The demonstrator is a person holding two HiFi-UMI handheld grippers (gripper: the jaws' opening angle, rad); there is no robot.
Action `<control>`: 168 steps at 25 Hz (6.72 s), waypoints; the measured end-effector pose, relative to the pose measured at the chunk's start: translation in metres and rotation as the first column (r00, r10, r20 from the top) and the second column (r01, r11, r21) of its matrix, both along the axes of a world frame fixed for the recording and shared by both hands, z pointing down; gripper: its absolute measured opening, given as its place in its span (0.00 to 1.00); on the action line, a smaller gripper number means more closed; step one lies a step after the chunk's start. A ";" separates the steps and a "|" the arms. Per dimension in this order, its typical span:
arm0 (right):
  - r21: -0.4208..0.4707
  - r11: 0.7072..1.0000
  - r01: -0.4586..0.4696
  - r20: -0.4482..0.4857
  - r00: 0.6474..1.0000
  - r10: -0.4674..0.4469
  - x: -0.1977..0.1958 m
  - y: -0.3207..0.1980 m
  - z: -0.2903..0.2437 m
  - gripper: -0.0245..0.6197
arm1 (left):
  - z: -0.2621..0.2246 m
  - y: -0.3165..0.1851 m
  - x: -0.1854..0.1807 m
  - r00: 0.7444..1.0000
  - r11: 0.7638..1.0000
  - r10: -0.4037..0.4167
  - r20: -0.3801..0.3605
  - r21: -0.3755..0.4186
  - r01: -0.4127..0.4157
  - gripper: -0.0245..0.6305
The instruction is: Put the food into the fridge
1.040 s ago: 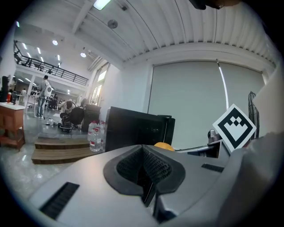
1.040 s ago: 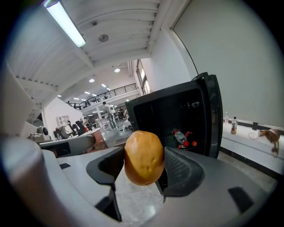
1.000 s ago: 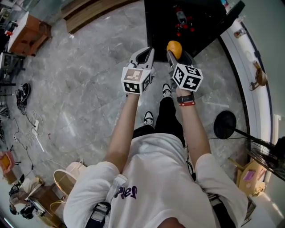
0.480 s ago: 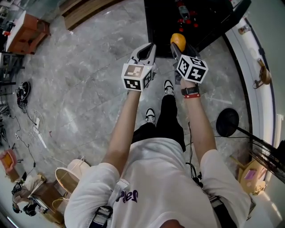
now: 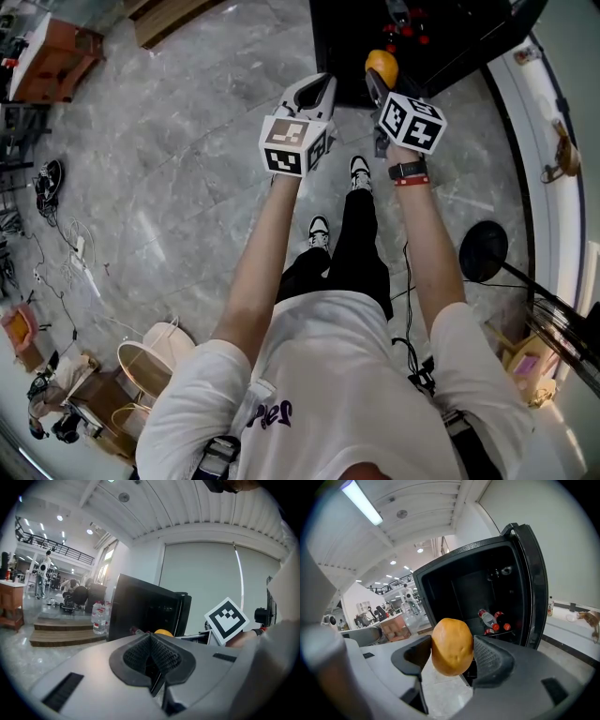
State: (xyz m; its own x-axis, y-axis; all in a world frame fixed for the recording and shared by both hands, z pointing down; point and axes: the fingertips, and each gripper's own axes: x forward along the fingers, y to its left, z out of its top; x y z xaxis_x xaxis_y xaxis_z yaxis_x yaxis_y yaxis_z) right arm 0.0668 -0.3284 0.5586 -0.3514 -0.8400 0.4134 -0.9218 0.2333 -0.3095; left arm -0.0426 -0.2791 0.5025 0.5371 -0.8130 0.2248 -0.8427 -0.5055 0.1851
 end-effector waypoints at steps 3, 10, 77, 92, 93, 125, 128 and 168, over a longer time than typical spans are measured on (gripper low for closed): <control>-0.005 1.000 0.001 0.005 1.000 -0.001 0.001 -0.010 0.010 0.50 | 0.008 -0.006 -0.001 1.000 1.000 0.001 0.004 -0.008 -0.001 0.07; -0.006 1.000 0.011 -0.023 1.000 -0.011 0.006 -0.036 0.024 0.50 | 0.023 -0.024 0.001 1.000 1.000 -0.002 0.009 -0.018 0.002 0.07; 0.028 0.993 0.111 -0.161 0.981 -0.105 -0.004 -0.220 0.124 0.50 | 0.102 -0.136 0.009 0.999 0.998 -0.053 0.001 0.026 0.053 0.07; 0.043 0.991 0.128 -0.180 0.977 -0.118 0.002 -0.262 0.138 0.50 | 0.111 -0.155 0.009 0.999 0.998 -0.045 0.014 0.045 0.044 0.07; 0.043 0.990 0.131 -0.179 0.976 -0.121 0.002 -0.262 0.140 0.50 | 0.112 -0.154 0.010 0.999 0.998 -0.043 0.016 0.048 0.043 0.07; 0.039 0.961 0.273 -0.260 0.932 -0.254 -0.035 -0.288 0.160 0.54 | 0.119 -0.161 -0.010 0.999 0.997 -0.042 -0.005 0.064 0.042 0.07; 0.041 0.960 0.276 -0.261 0.931 -0.256 -0.038 -0.288 0.156 0.55 | 0.117 -0.160 -0.013 0.999 0.997 -0.051 -0.010 0.057 0.051 0.07; -0.065 0.973 0.222 -0.271 0.934 -0.232 0.008 -0.151 0.049 0.49 | 0.000 -0.081 0.021 1.000 1.000 0.023 0.006 -0.008 -0.023 0.07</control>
State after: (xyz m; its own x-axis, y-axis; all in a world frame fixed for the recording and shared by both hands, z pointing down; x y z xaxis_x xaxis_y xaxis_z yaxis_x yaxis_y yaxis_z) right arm 0.0747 -0.4799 0.6072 -0.4001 -0.7358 0.5464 -0.8956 0.4403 -0.0628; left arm -0.0217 -0.3597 0.5025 0.5540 -0.7987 0.2348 -0.8322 -0.5229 0.1845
